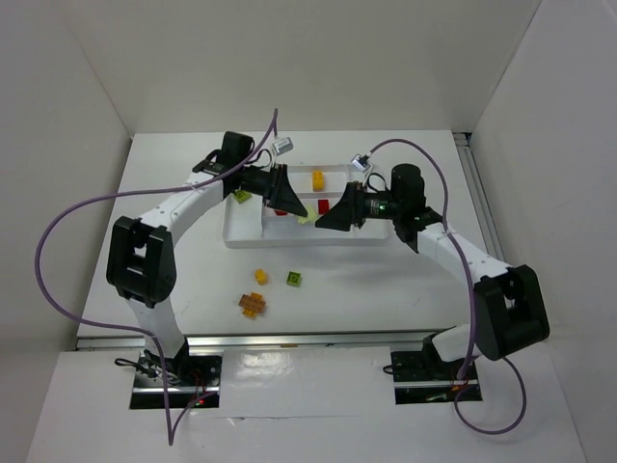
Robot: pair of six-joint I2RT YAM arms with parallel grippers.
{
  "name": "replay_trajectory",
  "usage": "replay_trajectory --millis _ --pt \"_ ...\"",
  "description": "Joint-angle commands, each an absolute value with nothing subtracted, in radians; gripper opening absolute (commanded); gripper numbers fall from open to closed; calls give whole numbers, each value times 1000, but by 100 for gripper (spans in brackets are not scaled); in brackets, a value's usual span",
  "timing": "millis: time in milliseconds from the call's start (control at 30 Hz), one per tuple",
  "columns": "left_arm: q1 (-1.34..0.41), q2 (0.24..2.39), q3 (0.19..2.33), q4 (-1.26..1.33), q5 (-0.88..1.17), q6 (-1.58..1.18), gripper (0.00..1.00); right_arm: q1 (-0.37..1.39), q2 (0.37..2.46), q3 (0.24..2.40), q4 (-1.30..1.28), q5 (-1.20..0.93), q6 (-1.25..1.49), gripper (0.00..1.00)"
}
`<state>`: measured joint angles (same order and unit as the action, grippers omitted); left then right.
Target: Sort the legos into containers by color
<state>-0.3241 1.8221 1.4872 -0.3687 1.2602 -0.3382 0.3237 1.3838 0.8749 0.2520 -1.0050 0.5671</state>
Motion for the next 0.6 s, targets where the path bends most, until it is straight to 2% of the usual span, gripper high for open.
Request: replay_trajectory --millis 0,100,367,500,567 --pt "-330 1764 1493 -333 1319 -296 0 344 1405 934 302 -999 537 85" --pt "-330 1764 1493 -333 1319 -285 0 344 1426 943 337 -999 549 85" --pt "-339 1755 1474 -333 1330 -275 0 344 1477 943 439 -1020 618 70" --pt "-339 1746 1465 -333 1330 -275 0 353 1489 943 499 -1052 664 57" --pt "-339 1746 1465 -333 1330 -275 0 353 1499 943 528 -1052 673 48"
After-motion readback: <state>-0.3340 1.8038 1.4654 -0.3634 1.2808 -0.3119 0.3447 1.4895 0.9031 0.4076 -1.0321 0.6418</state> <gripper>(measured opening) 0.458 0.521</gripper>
